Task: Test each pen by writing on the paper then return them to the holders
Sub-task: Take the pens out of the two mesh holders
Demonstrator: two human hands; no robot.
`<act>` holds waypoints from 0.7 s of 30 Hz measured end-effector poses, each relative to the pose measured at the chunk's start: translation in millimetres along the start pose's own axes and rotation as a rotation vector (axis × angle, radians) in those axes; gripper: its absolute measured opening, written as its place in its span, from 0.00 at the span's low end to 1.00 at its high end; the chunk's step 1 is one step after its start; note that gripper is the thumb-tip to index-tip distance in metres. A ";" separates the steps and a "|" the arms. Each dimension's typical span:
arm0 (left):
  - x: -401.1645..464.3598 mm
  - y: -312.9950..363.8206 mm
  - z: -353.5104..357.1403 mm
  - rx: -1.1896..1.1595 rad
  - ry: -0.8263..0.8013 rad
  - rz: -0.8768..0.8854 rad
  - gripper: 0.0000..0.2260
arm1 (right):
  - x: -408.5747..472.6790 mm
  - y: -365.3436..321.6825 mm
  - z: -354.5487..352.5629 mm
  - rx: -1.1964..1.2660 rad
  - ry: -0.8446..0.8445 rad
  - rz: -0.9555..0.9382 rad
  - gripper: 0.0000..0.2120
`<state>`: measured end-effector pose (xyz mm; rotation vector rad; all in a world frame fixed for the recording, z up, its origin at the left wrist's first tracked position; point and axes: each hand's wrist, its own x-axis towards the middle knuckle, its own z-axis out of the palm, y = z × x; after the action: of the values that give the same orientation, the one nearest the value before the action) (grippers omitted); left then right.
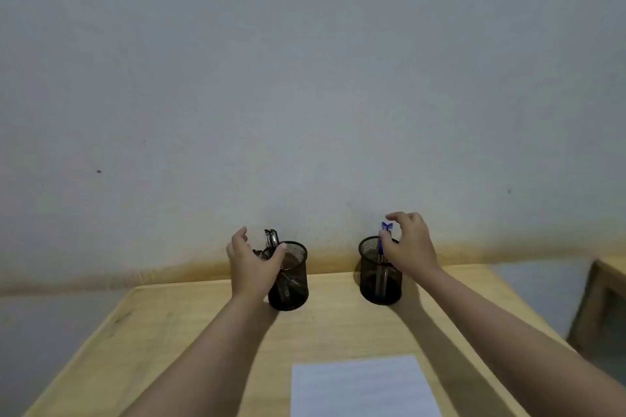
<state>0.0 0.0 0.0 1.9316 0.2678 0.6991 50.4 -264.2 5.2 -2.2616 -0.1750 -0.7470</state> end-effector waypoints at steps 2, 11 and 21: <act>8.2 1.0 3.5 -0.095 0.015 -0.059 0.33 | 7.4 2.0 -0.7 0.047 -0.063 0.060 0.16; 39.2 5.3 22.9 -0.093 0.024 -0.195 0.23 | 27.9 7.5 16.4 -0.014 -0.104 0.050 0.11; 45.3 4.7 23.8 -0.011 -0.084 0.068 0.13 | 26.0 -5.5 20.0 0.075 -0.114 -0.018 0.13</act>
<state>49.8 1.4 12.7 1.9616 0.1459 0.6606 79.2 -248.9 12.0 -2.2345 -0.2737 -0.6109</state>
